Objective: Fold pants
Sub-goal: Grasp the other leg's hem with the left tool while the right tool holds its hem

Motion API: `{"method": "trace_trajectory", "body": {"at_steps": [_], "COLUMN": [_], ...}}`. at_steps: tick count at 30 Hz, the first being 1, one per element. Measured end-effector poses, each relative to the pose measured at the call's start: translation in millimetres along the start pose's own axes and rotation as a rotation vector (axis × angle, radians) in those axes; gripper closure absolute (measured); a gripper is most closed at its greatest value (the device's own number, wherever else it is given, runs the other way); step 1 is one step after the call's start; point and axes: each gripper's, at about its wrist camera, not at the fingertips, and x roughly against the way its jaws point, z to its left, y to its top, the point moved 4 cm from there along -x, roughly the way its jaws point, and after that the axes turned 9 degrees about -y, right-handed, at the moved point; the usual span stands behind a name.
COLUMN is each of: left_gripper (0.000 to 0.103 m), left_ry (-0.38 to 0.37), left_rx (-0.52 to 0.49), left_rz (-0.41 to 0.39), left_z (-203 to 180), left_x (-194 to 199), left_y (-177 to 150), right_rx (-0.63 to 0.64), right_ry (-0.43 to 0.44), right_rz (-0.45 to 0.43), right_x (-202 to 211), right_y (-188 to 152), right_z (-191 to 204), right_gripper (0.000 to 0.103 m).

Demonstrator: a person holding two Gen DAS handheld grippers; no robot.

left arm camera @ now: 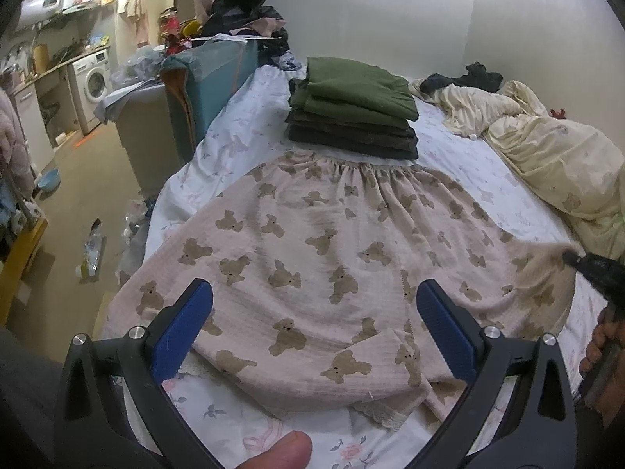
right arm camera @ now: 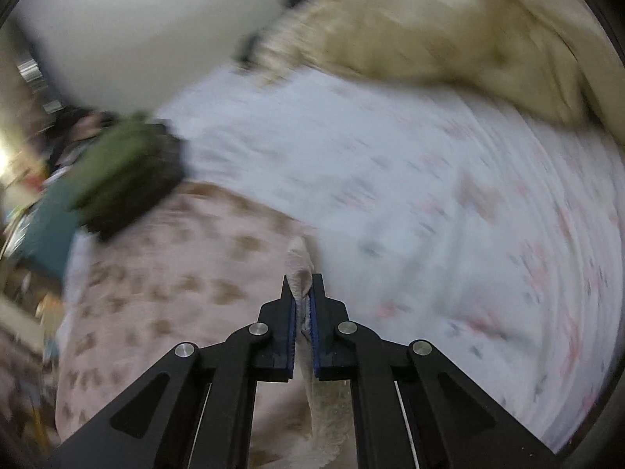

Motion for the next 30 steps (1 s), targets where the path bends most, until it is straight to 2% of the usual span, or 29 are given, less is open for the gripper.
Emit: {"method": "trace_trajectory", "body": {"at_steps": [3, 4, 6, 7, 8, 10, 11, 14, 17, 20, 22, 25, 28, 29, 30], "left_gripper": [0.0, 0.0, 0.0, 0.0, 0.0, 0.0, 0.0, 0.0, 0.0, 0.001, 0.001, 0.001, 0.003, 0.004, 0.011], "left_ry": [0.011, 0.02, 0.04, 0.048, 0.057, 0.072, 0.081, 0.108, 0.092, 0.067, 0.022, -0.073, -0.162, -0.2, -0.225], "left_rx": [0.004, 0.003, 0.0, 0.0, 0.002, 0.012, 0.018, 0.034, 0.048, 0.024, -0.011, -0.103, -0.201, -0.256, -0.296], "left_rz": [-0.005, -0.007, -0.008, -0.008, -0.008, -0.006, -0.001, 0.042, 0.112, 0.199, 0.25, 0.337, 0.406, 0.453, 0.491], "left_z": [4, 5, 7, 8, 10, 15, 18, 26, 31, 24, 10, -30, -76, -99, -114], "left_x": [2, 2, 1, 1, 1, 1, 0, -6, -20, -49, -74, -127, -175, -197, -212], "left_y": [-1, -1, -1, -1, 0, 0, 1, 2, 7, 26, 42, 72, 85, 84, 81], "right_rx": [0.121, 0.164, 0.249, 0.281, 0.331, 0.421, 0.496, 0.622, 0.605, 0.552, 0.52, 0.489, 0.462, 0.457, 0.46], "right_ry": [0.145, 0.244, 0.353, 0.389, 0.447, 0.496, 0.508, 0.461, 0.429, 0.418, 0.419, 0.415, 0.424, 0.427, 0.421], "right_rz": [-0.071, -0.089, -0.098, -0.084, -0.04, 0.057, 0.136, 0.279, 0.361, 0.387, 0.396, 0.412, 0.409, 0.407, 0.408], "right_x": [28, 42, 65, 69, 73, 71, 64, 45, 27, 22, 18, 15, 16, 15, 13], "right_y": [-2, -6, -23, -31, -48, -81, -106, -150, -159, -155, -149, -149, -147, -146, -144], "right_z": [45, 66, 98, 109, 126, 151, 166, 186, 185, 182, 172, 163, 150, 150, 149], "right_gripper": [0.097, 0.099, 0.099, 0.099, 0.099, 0.099, 0.099, 0.099, 0.099, 0.099, 0.099, 0.099, 0.099, 0.099, 0.099]}}
